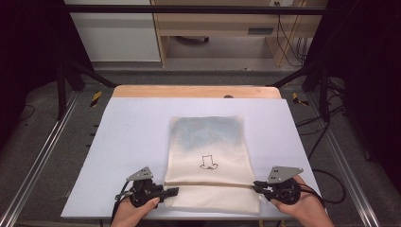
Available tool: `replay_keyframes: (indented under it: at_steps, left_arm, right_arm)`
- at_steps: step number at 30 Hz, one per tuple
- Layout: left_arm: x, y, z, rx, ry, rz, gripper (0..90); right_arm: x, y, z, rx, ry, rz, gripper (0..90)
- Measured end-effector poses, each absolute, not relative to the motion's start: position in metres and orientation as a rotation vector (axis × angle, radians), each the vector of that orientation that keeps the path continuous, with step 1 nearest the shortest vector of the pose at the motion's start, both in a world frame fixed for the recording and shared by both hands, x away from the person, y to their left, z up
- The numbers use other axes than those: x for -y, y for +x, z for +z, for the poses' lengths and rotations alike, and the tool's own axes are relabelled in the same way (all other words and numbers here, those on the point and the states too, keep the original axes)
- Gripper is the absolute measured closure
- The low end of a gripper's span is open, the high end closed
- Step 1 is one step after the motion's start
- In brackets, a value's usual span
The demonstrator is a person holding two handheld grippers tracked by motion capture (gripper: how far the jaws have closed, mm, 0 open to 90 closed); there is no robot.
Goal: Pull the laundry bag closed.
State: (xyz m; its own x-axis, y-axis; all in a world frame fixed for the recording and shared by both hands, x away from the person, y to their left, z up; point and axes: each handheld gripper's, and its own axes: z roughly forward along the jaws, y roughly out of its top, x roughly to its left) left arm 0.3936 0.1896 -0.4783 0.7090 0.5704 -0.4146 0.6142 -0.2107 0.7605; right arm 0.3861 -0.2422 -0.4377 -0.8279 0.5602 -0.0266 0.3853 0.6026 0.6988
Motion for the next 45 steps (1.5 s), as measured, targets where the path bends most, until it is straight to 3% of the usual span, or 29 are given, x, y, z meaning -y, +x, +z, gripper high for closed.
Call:
replay_keyframes:
  at_steps: [7,11,16,22,33,45]
  left_arm:
    - [-0.203,0.386,-0.463,-0.999,1.848,0.130,30.3]
    - [-0.210,0.386,-0.457,-1.015,1.823,0.206,17.7]
    - [-0.218,0.389,-0.450,-1.029,1.807,0.289,10.7]
    - [-0.230,0.394,-0.443,-1.046,1.799,0.439,5.0]
    - [-0.272,0.408,-0.434,-1.079,1.775,0.644,4.7]
    - [-0.307,0.425,-0.435,-1.093,1.713,0.750,4.6]
  right_arm:
    - [0.237,0.389,-0.433,-2.511,0.823,1.081,45.0]
    - [0.231,0.390,-0.430,-2.419,0.845,1.091,23.5]
    - [0.228,0.393,-0.424,-2.308,0.883,1.123,12.8]
    - [0.229,0.397,-0.413,-2.215,0.919,1.193,5.3]
    - [0.238,0.409,-0.403,-2.071,0.991,1.217,5.7]
    - [0.248,0.425,-0.405,-1.992,1.074,1.250,5.7]
